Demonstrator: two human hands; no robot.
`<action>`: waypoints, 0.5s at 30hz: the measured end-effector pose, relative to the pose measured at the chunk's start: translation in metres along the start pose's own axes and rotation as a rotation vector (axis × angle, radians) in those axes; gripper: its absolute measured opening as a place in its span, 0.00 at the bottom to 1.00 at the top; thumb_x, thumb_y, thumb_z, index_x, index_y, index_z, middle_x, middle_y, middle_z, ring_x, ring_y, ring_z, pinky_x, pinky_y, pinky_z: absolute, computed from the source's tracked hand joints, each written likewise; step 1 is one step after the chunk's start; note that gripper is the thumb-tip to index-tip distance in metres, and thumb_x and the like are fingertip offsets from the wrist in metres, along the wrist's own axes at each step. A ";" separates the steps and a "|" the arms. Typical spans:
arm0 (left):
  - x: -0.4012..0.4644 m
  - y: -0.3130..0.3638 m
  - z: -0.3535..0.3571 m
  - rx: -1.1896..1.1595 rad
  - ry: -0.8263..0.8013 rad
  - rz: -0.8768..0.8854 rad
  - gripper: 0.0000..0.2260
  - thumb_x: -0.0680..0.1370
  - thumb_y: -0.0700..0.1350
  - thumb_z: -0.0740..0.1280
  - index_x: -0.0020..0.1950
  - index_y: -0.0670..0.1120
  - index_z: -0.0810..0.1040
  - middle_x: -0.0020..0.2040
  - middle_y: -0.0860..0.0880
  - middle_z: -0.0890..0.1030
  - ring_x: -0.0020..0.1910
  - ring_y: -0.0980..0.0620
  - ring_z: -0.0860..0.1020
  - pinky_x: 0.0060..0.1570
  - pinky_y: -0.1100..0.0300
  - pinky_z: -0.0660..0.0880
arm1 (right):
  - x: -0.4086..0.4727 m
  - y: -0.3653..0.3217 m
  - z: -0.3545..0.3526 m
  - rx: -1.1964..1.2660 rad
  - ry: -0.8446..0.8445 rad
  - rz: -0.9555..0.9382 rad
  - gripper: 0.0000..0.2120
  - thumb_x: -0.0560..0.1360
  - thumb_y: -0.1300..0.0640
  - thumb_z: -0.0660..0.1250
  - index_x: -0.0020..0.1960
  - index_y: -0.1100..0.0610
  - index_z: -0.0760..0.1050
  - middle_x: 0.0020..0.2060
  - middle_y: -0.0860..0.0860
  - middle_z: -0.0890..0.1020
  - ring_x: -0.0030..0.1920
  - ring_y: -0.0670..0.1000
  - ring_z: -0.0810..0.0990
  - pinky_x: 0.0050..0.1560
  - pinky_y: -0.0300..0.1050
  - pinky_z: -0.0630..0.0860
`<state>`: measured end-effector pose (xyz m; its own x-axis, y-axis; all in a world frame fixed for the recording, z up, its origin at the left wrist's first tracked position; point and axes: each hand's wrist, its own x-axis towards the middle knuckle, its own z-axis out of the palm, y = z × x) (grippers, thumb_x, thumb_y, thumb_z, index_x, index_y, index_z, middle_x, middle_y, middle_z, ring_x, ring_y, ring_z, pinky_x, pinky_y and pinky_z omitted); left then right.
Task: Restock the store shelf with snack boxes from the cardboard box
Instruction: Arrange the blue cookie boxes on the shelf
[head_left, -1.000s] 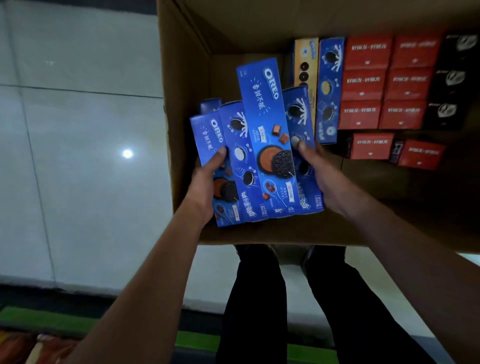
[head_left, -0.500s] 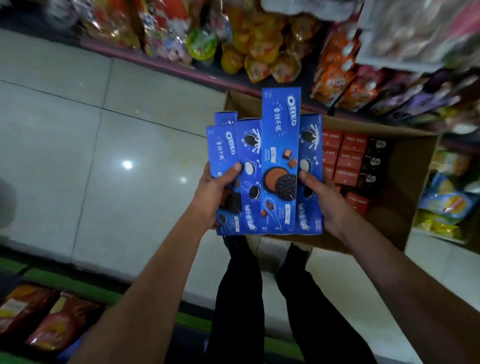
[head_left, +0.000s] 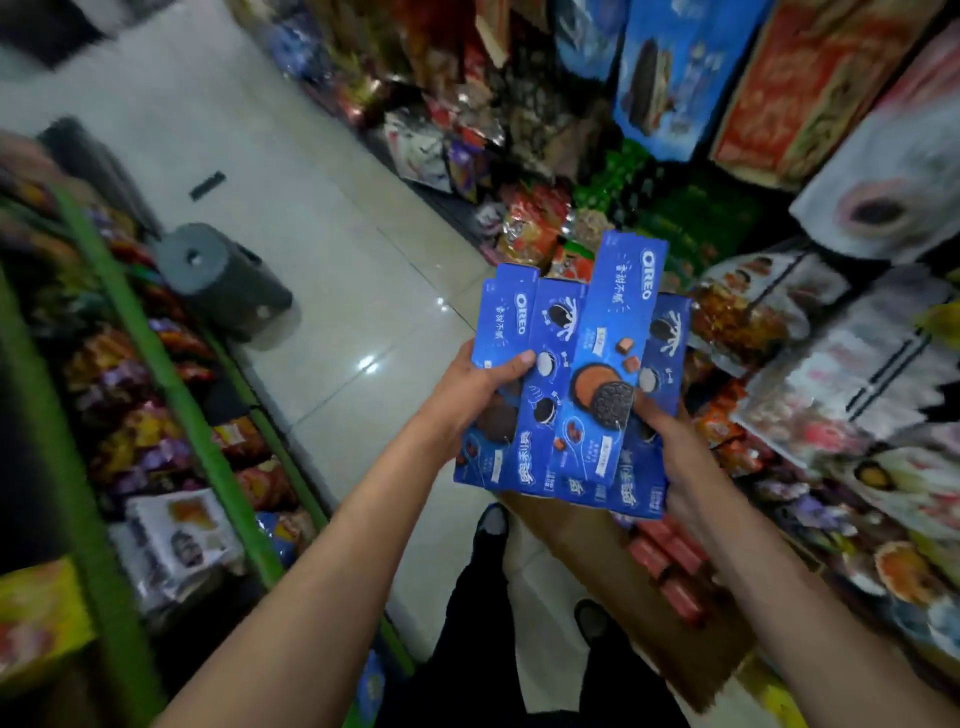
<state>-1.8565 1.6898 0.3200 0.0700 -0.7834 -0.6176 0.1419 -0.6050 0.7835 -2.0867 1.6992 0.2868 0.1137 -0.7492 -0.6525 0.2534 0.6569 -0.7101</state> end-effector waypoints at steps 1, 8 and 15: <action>-0.021 0.007 -0.003 -0.025 0.048 0.027 0.27 0.68 0.54 0.78 0.62 0.50 0.73 0.53 0.47 0.85 0.50 0.43 0.84 0.57 0.39 0.78 | -0.011 -0.013 0.009 -0.032 -0.058 -0.024 0.37 0.60 0.42 0.77 0.67 0.50 0.74 0.57 0.52 0.84 0.53 0.58 0.85 0.45 0.57 0.83; -0.183 0.036 -0.024 -0.140 0.388 0.211 0.23 0.72 0.51 0.76 0.64 0.47 0.75 0.54 0.46 0.85 0.51 0.42 0.84 0.54 0.44 0.80 | -0.102 -0.063 0.069 -0.147 -0.473 0.003 0.22 0.68 0.48 0.73 0.60 0.52 0.80 0.54 0.57 0.85 0.49 0.61 0.85 0.41 0.57 0.83; -0.360 0.037 -0.041 -0.257 0.686 0.223 0.20 0.71 0.57 0.75 0.59 0.49 0.80 0.49 0.46 0.86 0.49 0.40 0.85 0.54 0.40 0.79 | -0.225 -0.081 0.141 -0.378 -0.770 0.079 0.27 0.68 0.49 0.75 0.64 0.56 0.76 0.50 0.59 0.86 0.45 0.63 0.86 0.39 0.59 0.82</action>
<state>-1.8359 1.9551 0.5689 0.7092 -0.5684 -0.4170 0.2719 -0.3252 0.9057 -1.9976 1.8031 0.5283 0.7719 -0.4593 -0.4396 -0.1041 0.5909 -0.8000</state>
